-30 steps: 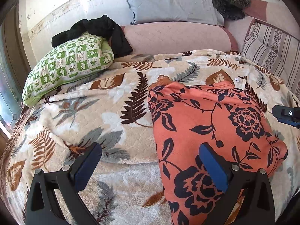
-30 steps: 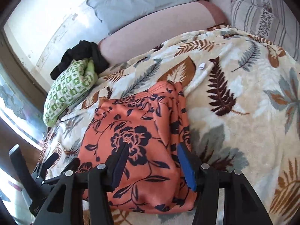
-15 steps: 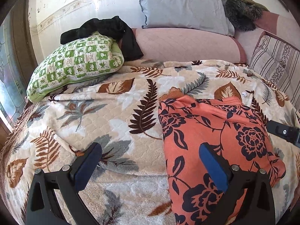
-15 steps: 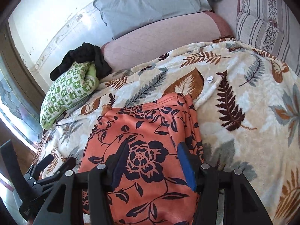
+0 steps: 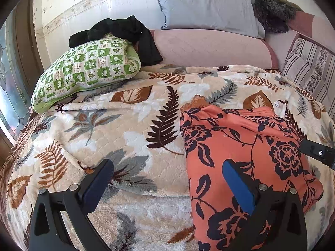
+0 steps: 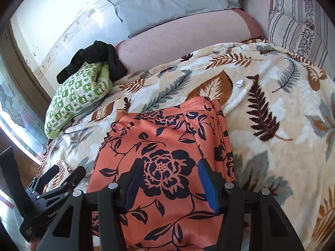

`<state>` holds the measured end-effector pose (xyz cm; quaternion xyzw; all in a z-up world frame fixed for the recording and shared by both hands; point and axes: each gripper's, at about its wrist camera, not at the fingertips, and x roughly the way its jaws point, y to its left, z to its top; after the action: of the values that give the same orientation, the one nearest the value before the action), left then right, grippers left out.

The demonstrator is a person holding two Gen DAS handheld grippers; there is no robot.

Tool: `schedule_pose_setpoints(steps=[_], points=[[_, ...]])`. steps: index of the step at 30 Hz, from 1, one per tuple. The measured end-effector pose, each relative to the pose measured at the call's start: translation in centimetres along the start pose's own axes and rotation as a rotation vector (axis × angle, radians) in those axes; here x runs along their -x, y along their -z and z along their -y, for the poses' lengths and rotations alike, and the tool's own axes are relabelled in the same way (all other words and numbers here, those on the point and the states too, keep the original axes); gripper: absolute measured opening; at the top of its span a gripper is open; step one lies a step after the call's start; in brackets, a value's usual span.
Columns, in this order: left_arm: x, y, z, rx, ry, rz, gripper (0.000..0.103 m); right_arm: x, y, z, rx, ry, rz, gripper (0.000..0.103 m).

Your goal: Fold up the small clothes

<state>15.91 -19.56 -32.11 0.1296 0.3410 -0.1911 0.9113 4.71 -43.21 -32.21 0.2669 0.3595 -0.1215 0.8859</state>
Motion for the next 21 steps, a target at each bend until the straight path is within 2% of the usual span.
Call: schedule_pose_setpoints(steps=[9, 17, 21], points=[[-0.1, -0.2, -0.7, 0.031, -0.013, -0.005, 0.103, 0.1, -0.1, 0.1, 0.005, 0.017, 0.008, 0.058], [-0.3, -0.7, -3.1, 0.120, -0.038, -0.010, 0.103, 0.0, 0.1, -0.8, 0.038, 0.024, 0.011, 0.058], [-0.4, -0.8, -4.3, 0.171, -0.027, -0.013, 0.103, -0.1, 0.3, -1.1, 0.053, 0.026, 0.014, 0.058]])
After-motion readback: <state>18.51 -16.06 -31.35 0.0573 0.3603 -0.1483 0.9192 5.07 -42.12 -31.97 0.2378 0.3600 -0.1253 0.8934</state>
